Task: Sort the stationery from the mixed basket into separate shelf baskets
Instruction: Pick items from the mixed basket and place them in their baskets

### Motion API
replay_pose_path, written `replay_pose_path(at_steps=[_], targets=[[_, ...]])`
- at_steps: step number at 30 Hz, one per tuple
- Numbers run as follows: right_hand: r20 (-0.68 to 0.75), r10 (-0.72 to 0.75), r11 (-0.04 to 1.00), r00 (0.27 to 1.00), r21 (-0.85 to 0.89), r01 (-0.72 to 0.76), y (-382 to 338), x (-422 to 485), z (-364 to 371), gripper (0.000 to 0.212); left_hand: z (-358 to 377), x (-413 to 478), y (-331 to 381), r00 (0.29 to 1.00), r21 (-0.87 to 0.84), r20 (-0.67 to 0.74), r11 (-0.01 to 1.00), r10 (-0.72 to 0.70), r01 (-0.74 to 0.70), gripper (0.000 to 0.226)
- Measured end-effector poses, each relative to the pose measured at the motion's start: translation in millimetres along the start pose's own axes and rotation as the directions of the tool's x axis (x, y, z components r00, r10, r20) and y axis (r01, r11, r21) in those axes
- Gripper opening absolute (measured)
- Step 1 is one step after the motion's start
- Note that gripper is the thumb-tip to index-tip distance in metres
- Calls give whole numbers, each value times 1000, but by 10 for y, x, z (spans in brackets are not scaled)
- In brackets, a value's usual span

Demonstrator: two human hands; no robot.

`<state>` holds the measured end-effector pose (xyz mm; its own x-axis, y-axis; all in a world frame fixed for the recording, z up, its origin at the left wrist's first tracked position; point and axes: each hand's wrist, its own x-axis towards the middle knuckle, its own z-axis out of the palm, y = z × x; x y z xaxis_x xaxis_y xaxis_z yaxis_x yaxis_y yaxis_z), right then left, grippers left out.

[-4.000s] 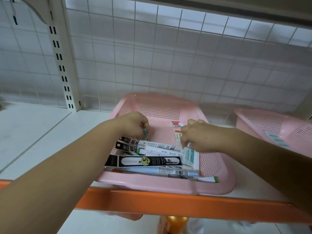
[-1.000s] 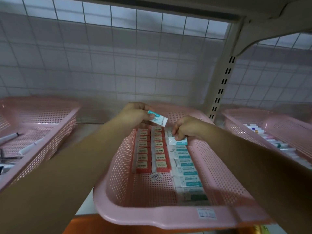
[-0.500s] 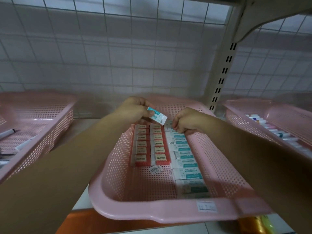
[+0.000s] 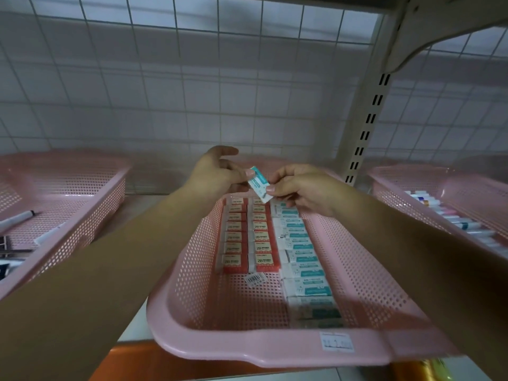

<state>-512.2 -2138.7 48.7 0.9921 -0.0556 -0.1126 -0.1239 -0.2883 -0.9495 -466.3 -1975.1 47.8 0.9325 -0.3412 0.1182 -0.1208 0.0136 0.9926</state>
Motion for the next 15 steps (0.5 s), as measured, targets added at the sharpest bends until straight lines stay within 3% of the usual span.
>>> replay_pose_path(at_steps=[3, 5, 8, 10, 12, 13, 15], targets=[[98, -8, 992, 995, 127, -4, -33, -25, 90, 27, -9, 11, -8, 998, 12, -57, 1000, 7, -6, 59], [112, -24, 982, 993, 186, 2, -45, -2, 121, 35, 4, 23, -16, 996, 36, -87, 999, 1, 2, 50], [46, 3, 995, 999, 97, -7, 8, 67, 77, 37, 39, 51, -68, 997, 300, -76, 954, 31, -7, 24], [-52, 50, 999, 997, 18, -49, 85, 119, -13, 40, 70, 45, -109, 996, 582, 55, 808, 69, -88, 10], [-147, 79, 996, 986, -36, -85, 154, 151, -101, 48, 116, 15, -139, 971, 798, 238, 565, 21, -208, 13], [-182, 80, 994, 980, -52, -91, 182, 159, -134, 52, 136, -1, -154, 954, 842, 299, 480, -34, -246, 17], [-224, 72, 993, 972, -77, -91, 214, 174, -171, 64, 171, -42, -165, 922, 872, 352, 414, -158, -262, 24]])
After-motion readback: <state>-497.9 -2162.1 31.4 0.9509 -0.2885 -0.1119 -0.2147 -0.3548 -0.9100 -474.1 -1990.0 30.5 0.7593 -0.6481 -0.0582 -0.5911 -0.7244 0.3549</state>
